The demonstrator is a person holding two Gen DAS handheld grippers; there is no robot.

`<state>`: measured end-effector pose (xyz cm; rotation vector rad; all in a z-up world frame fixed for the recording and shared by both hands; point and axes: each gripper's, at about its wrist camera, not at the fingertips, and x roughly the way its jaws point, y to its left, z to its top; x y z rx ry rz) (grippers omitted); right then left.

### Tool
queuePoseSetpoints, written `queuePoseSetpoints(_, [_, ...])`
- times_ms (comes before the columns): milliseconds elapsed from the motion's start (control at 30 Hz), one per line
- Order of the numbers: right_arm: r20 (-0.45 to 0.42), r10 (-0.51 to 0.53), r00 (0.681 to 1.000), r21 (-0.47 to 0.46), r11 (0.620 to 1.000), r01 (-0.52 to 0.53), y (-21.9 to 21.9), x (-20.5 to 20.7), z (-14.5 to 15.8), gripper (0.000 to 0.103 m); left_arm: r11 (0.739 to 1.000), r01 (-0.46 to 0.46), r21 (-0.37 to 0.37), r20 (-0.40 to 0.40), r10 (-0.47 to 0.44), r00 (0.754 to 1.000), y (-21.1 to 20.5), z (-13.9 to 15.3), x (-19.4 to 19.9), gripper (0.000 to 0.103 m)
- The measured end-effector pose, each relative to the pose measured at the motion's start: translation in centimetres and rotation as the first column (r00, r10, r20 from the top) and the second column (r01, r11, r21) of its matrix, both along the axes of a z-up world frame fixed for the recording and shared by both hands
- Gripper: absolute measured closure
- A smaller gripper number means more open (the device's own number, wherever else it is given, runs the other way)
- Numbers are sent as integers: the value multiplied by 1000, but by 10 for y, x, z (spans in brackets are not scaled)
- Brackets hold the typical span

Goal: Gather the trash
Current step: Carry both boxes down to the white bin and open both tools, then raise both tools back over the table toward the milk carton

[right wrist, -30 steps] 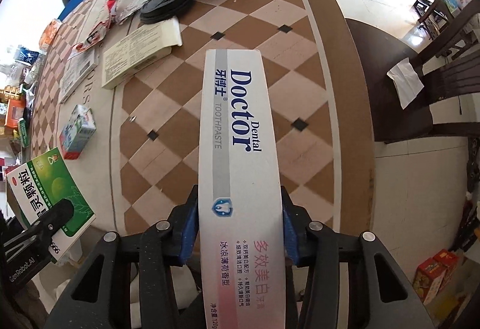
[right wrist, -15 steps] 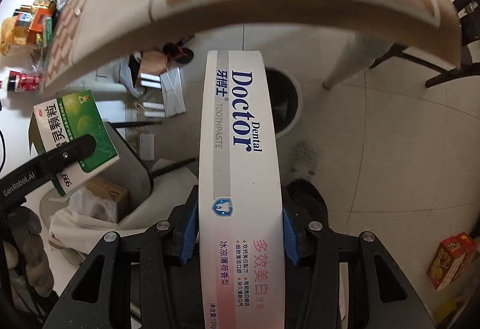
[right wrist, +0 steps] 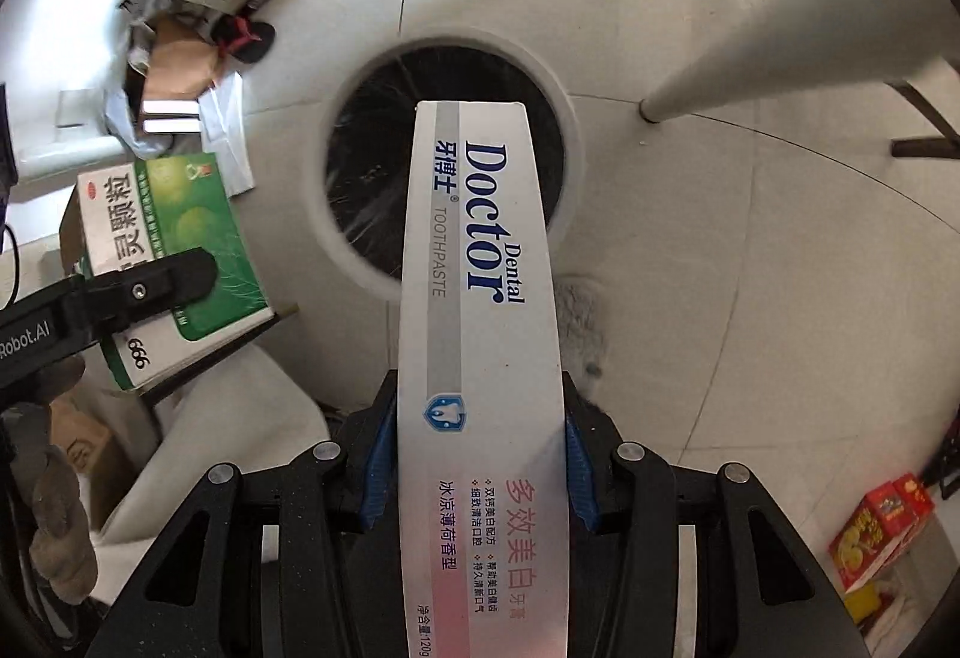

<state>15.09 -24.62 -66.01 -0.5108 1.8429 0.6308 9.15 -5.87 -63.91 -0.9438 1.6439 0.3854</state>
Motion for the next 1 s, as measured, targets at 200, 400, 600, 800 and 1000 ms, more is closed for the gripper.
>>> queuePoseSetpoints(200, [-36,-8,999,-31,1000,7,13,14,-53,52,1000,-4,12,-22,4,1000,-2,-4,-3,1])
queuePoseSetpoints(400, [11,-38,999,-35,999,38,9,26,-52,11,988,56,143,-60,-47,997,-7,12,-15,1])
queuePoseSetpoints(600, [93,-5,996,-64,998,11,20,32,-30,2,953,79,292,-99,-52,994,-12,51,-38,1])
queuePoseSetpoints(800, [162,24,987,-67,998,-13,16,7,22,1,943,63,327,-106,-29,994,-13,101,-67,1])
queuePoseSetpoints(1000, [227,16,974,-30,999,-9,8,-19,102,1,941,53,334,-57,-36,998,-22,164,-84,1])
